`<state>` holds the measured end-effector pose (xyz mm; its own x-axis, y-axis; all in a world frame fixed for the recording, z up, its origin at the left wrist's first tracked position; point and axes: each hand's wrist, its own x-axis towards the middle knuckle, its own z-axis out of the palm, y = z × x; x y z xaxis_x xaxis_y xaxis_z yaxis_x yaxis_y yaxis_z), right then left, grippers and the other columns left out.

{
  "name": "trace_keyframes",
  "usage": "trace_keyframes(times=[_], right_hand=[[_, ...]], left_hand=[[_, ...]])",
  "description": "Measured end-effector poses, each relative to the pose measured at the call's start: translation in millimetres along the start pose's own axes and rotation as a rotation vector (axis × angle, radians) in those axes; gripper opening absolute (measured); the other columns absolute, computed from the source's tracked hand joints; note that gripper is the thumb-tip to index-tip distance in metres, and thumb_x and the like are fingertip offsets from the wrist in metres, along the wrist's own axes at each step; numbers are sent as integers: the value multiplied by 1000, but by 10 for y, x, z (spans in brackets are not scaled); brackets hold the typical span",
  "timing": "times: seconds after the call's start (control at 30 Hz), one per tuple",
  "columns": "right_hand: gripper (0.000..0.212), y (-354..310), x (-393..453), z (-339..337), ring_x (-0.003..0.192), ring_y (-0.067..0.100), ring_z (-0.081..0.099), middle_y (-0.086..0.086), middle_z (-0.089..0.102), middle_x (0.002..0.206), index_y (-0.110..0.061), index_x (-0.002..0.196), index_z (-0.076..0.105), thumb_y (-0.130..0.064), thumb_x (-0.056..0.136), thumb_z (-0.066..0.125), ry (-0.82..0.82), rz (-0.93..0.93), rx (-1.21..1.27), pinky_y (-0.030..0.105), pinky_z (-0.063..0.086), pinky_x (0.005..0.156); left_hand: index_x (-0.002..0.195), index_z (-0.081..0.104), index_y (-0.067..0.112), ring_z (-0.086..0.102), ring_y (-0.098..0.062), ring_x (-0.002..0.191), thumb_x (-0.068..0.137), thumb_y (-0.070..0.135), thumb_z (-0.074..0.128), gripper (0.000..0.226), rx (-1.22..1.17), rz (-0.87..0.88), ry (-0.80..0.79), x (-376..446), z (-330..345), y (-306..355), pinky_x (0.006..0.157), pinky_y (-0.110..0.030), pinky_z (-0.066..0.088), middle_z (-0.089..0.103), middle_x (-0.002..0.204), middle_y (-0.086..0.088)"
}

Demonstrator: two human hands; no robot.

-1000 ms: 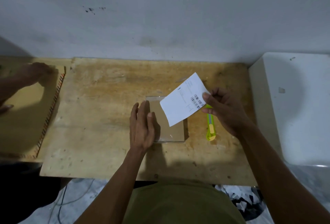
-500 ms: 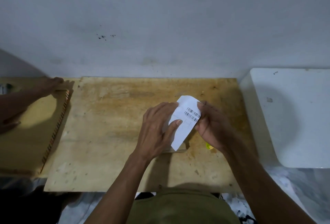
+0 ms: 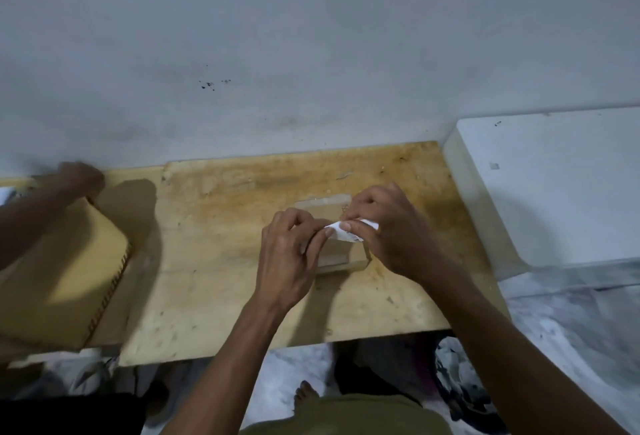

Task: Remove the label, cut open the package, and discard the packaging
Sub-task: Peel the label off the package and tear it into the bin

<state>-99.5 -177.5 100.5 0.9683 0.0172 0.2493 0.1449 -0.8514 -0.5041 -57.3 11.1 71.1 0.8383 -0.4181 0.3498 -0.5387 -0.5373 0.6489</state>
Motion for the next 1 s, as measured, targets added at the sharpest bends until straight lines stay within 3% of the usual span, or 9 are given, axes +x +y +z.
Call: trace_keyframes(times=[0.1, 0.2, 0.33, 0.5, 0.57, 0.67, 0.8, 0.9, 1.0], right_hand=[[27, -142, -137, 25, 94, 20, 52, -7, 66, 91, -23, 89, 71, -44, 86, 53, -29, 19, -37, 41, 49, 72], [17, -256, -261, 34, 92, 19, 50, -7, 65, 90, -22, 90, 68, -37, 87, 61, -42, 38, -24, 39, 47, 72], [12, -334, -371, 18, 96, 19, 50, -6, 63, 97, -20, 94, 66, -31, 89, 65, -12, 52, -3, 35, 44, 70], [11, -336, -407, -42, 91, 15, 49, -14, 64, 88, -20, 85, 64, -30, 90, 60, 43, 79, 23, 31, 40, 66], [12, -305, -416, -77, 89, 11, 48, -17, 61, 84, -23, 83, 62, -32, 89, 57, 81, 123, 63, 33, 43, 66], [10, -296, -389, -108, 81, 12, 52, -15, 60, 80, -19, 81, 63, -25, 88, 58, 158, 128, 152, 33, 44, 66], [14, 46, -462, -455, 72, 12, 60, -4, 67, 77, -13, 82, 68, -17, 93, 61, 423, 401, 282, 23, 45, 64], [12, 264, -605, -709, 72, 14, 63, -7, 68, 75, -20, 83, 69, -19, 94, 63, 539, 574, 453, 32, 52, 66], [9, 177, -549, -749, 73, 13, 67, -5, 71, 77, -19, 86, 69, -19, 93, 64, 483, 570, 574, 42, 57, 69]], left_hand=[[101, 75, 19, 58, -17, 88, 93, 28, 64, 16, -20, -6, 19, -118, -96, 54, 76, -32, 43, 68, 89, 3], [92, 75, 18, 58, -17, 84, 92, 25, 65, 12, -57, 47, 6, -205, -179, 95, 76, -39, 47, 71, 88, 3], [90, 75, 20, 58, -16, 84, 93, 33, 61, 20, -88, 66, -21, -260, -257, 129, 76, -47, 49, 70, 86, 4], [90, 78, 27, 54, -13, 90, 90, 43, 60, 24, -94, 28, -67, -199, -293, 213, 78, -49, 49, 65, 87, 11], [87, 79, 29, 52, -10, 92, 87, 45, 63, 22, -112, -35, -64, -146, -292, 274, 79, -43, 47, 64, 86, 13], [78, 77, 27, 57, -12, 90, 87, 32, 73, 11, -223, -161, -56, -30, -210, 422, 74, -33, 45, 66, 83, 14], [68, 73, 21, 59, -13, 71, 86, 19, 76, 18, -648, -586, 170, 138, -121, 447, 63, -31, 47, 70, 78, 7], [75, 72, 17, 56, -4, 68, 88, 21, 74, 13, -773, -743, 331, 173, -225, 287, 61, -26, 45, 67, 72, 12], [79, 72, 18, 56, 7, 58, 89, 20, 73, 10, -849, -801, 321, 212, -85, 403, 53, -13, 45, 67, 68, 17]])
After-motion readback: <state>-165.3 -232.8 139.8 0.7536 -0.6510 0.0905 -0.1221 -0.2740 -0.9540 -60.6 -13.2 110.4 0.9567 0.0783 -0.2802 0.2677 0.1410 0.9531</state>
